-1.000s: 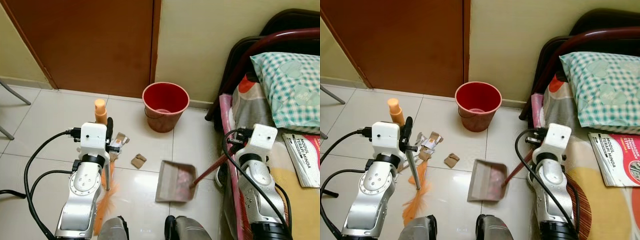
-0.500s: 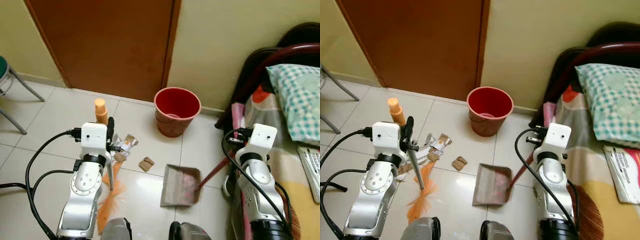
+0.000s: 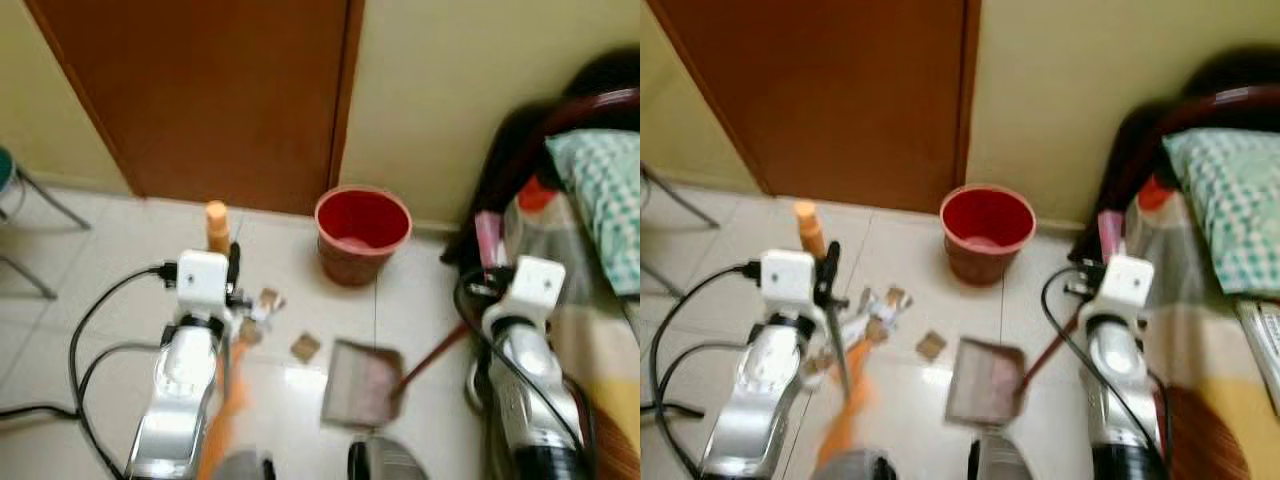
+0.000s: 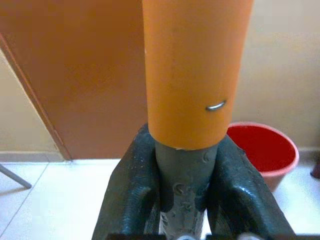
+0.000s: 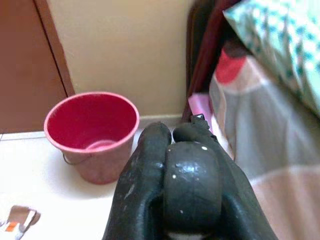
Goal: Sweep floor
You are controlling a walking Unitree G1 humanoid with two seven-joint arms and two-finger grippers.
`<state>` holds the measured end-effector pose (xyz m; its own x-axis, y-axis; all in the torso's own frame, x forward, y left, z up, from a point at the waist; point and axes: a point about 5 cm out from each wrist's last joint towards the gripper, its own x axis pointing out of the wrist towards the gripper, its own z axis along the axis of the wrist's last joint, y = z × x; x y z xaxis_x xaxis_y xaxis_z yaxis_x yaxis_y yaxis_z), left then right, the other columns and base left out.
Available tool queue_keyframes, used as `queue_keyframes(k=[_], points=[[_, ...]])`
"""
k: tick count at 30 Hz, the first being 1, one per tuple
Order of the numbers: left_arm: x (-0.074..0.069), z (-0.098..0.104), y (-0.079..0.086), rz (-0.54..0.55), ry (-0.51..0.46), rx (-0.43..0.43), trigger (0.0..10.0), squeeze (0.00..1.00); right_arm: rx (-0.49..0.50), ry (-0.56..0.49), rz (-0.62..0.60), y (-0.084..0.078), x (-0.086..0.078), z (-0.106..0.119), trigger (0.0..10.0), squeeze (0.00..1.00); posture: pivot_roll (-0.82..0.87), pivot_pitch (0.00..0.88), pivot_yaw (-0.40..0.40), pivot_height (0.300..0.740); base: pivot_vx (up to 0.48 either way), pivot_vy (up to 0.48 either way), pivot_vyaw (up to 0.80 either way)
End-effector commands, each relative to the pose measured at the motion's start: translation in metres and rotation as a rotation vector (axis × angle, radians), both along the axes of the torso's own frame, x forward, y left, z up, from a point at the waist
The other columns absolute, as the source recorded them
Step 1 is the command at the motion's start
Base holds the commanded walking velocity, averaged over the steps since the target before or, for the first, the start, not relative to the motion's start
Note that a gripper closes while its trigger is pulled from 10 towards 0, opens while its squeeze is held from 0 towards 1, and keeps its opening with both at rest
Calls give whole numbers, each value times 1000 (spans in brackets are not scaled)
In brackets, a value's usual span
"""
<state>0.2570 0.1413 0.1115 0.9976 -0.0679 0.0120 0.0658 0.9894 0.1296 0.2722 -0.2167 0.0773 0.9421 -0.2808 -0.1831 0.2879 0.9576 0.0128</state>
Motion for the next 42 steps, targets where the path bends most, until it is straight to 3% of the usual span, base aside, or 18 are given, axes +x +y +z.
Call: queue_keyframes(k=[1,9,14,19,23,28,34,38,42], points=[[-2,6,7,16,-31,29,10000,0,7,-47,26,9,5,9,10000,0,46,123,-65,740,255,0,0],[1,7,6,8,-33,28,10000,0,-25,-41,16,6,8,9,10000,0,35,132,-51,740,32,0,0],[4,8,-2,-49,-20,17,10000,0,-59,-68,17,6,19,18,10000,0,20,147,-37,740,0,0,0],[3,6,-12,-91,-13,21,10000,0,-57,-56,45,11,27,17,10000,0,24,141,-48,740,0,0,0],[6,8,-18,-121,-19,18,10000,0,-63,-30,110,24,38,15,10000,0,37,142,-61,740,0,0,0],[10,16,-36,-247,-60,34,10000,0,-67,-36,184,48,51,15,10000,0,45,138,-66,740,0,0,0],[6,9,-59,-403,-40,80,10000,0,-43,-38,228,68,55,12,10000,0,49,133,-68,740,0,0,0],[-2,5,-70,-508,-11,73,10000,0,-37,-32,241,77,54,10,10000,0,50,128,-67,740,0,0,0],[-11,1,-79,-605,5,58,10000,0,-37,14,233,74,49,0,10000,0,51,132,-78,740,0,0,0]])
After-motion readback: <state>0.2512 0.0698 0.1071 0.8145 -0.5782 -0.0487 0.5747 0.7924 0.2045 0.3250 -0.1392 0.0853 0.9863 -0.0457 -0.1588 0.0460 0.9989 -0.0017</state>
